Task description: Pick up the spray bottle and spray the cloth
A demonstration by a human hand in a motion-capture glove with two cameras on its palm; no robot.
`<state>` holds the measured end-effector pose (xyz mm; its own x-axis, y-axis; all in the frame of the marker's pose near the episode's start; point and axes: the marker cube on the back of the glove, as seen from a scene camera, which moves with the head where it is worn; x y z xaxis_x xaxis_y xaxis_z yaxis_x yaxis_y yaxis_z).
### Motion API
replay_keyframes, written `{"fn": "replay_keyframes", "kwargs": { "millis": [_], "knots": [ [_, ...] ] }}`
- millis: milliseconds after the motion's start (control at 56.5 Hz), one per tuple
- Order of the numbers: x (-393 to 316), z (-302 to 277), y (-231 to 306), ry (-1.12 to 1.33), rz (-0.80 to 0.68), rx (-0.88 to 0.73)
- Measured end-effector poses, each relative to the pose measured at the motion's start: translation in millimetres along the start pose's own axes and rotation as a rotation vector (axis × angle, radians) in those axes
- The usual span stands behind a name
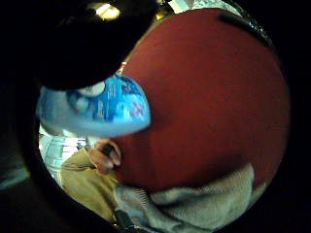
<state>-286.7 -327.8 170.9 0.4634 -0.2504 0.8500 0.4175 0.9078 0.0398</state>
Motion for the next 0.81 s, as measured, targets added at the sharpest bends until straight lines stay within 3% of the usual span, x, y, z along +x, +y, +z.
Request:
{"fn": "replay_keyframes", "kwargs": {
  "millis": [195, 478, 814],
  "knots": [
    [-26, -40, 63, 0.325, -0.021, -0.003],
    [-75, -53, 136, 0.72, -0.022, 0.058],
    [-91, -50, 165, 0.812, -0.021, 0.096]
  ]
}}
